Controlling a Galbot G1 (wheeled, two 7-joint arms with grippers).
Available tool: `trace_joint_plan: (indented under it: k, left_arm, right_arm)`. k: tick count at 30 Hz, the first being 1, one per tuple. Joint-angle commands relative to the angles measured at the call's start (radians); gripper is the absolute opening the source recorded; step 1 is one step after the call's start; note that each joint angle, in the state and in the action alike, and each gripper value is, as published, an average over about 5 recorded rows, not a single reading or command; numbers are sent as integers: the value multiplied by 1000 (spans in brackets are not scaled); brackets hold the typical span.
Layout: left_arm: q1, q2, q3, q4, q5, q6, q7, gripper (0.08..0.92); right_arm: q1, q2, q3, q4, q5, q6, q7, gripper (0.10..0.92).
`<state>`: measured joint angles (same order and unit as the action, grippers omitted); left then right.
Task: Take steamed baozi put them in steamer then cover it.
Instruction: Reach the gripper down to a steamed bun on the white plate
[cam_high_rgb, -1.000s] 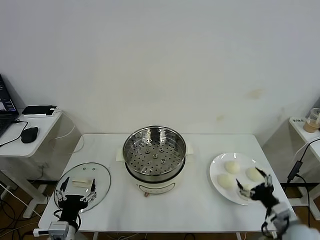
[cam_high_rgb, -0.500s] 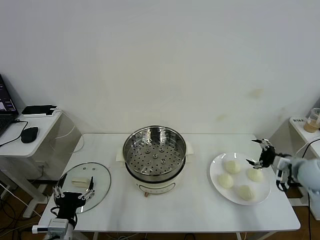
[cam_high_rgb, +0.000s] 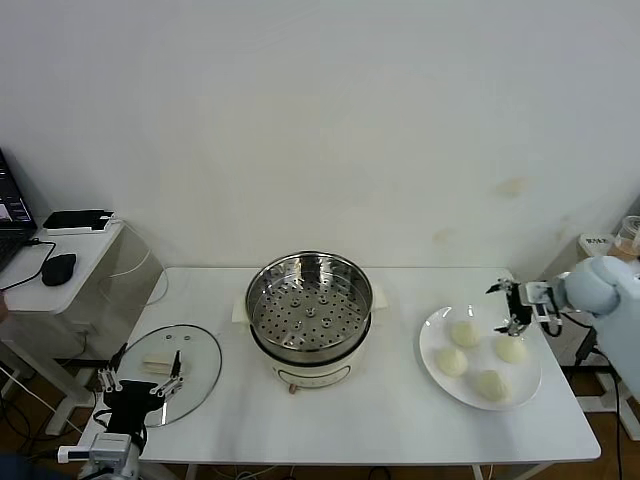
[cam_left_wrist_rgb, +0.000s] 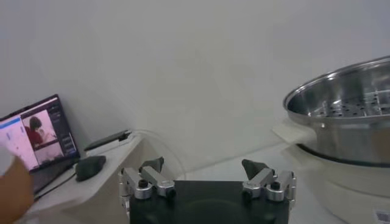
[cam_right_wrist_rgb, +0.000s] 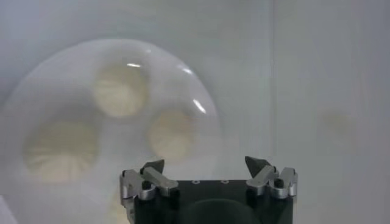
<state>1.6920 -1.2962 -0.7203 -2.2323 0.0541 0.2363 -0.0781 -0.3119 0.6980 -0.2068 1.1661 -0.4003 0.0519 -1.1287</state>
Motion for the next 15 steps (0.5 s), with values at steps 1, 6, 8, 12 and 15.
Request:
trace_joint_plan:
  k: [1, 6, 8, 12, 15]
  left_arm:
    - [-1, 3, -4, -2, 5, 3, 4, 823]
    - [2, 5, -10, 1, 5, 2, 8, 823]
    - [4, 4, -12, 1, 5, 2, 8, 823]
    - [3, 0, -15, 1, 6, 2, 8, 823]
    - [1, -3, -13, 3, 6, 1, 8, 823]
  right_arm:
    - [126, 123, -158, -174, -52, 16, -64, 823]
    - [134, 154, -161, -218, -94, 20, -60, 823]
    - [133, 156, -165, -223, -101, 19, -58, 823]
    - [129, 162, -168, -228, -102, 17, -51, 823]
    - [127, 171, -164, -245, -108, 19, -45, 823]
